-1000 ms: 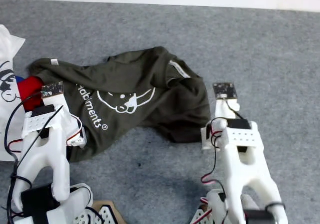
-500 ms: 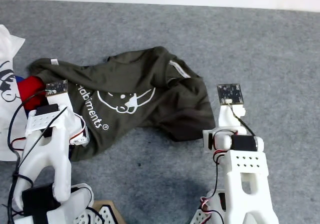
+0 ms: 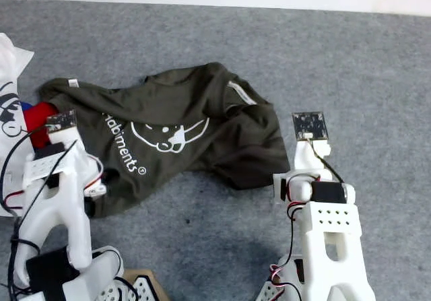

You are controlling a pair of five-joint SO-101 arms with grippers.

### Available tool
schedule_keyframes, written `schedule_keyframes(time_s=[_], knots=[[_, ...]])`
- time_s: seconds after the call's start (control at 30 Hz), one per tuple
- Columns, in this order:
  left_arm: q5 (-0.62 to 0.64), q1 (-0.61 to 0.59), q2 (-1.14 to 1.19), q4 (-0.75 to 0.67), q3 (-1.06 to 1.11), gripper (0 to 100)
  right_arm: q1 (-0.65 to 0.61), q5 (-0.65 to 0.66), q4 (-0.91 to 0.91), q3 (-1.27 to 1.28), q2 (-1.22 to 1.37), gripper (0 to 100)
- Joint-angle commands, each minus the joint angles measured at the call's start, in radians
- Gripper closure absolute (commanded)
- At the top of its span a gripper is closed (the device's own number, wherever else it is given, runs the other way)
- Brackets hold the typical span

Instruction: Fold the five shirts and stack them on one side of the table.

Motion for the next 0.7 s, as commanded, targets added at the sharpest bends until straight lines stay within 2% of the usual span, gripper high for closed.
schedule_keyframes(time_s=[0.0,0.33,0.53,0.67], knots=[[-0.064,-0.019,-0.004,-0.003,0.005,95,0.012,0.009,-0.012,-0.013,-0.025,99.1],[-0.071,-0.021,-0.042,0.058,-0.027,75,0.012,0.009,-0.013,-0.008,-0.025,99.1],[-0.071,-0.062,-0.183,0.152,-0.041,73,0.012,0.011,-0.013,-0.007,-0.025,99.1],[-0.072,-0.061,-0.191,0.120,0.051,73,0.012,0.011,-0.013,-0.007,-0.025,99.1]])
